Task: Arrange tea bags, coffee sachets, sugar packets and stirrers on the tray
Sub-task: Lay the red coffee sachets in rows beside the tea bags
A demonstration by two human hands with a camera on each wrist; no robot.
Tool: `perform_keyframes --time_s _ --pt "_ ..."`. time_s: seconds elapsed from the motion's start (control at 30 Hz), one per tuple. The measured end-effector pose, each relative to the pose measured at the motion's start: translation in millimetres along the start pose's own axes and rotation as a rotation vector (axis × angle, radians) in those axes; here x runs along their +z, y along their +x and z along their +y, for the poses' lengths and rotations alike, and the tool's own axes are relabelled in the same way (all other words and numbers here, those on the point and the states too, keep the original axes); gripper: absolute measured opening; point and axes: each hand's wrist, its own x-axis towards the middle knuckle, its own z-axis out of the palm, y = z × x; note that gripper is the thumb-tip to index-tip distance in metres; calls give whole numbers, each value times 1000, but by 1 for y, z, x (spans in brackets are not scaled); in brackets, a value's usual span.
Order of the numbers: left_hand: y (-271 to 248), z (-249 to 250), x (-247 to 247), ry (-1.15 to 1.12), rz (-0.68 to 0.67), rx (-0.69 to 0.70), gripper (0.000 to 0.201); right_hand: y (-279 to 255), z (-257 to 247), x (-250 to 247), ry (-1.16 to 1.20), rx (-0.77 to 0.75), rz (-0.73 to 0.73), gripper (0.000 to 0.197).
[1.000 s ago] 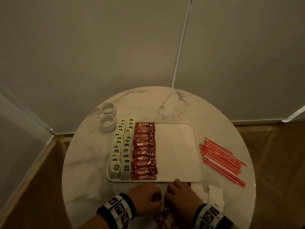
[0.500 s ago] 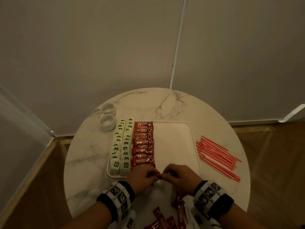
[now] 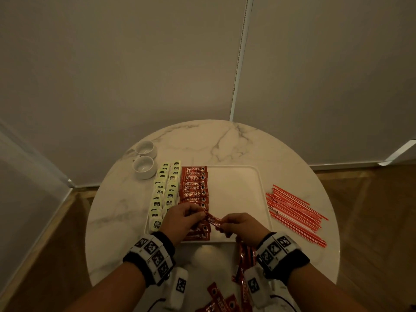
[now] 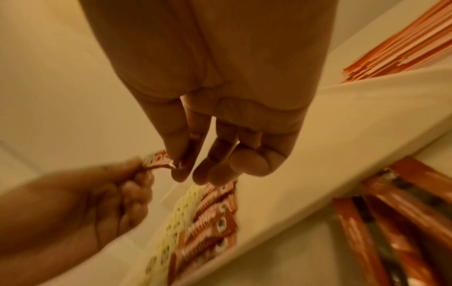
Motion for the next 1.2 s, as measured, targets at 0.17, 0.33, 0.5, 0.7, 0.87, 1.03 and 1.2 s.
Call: perform_keyframes --time_s 0.17,0.33,0.5,0.7,0.87,1.03,1.2 --pt "0 -1 5 155 8 95 3 4 -3 17 -216 -52 -20 19" --pt "-5 4 13 339 -43 268 8 6 -7 27 -103 -185 64 9" --pt "-7 -1 14 78 -123 103 30 5 -8 24 302 -127 167 14" --pt "-4 -5 9 235 -139 123 8 2 -4 18 560 -55 133 14" --pt "-1 -3 3 305 -181 123 7 2 1 9 448 -35 131 11" --pt "3 0 3 312 -199 114 6 7 3 4 484 -13 95 12" --pt "6 -7 2 247 -140 96 11 13 4 0 297 -40 63 9"
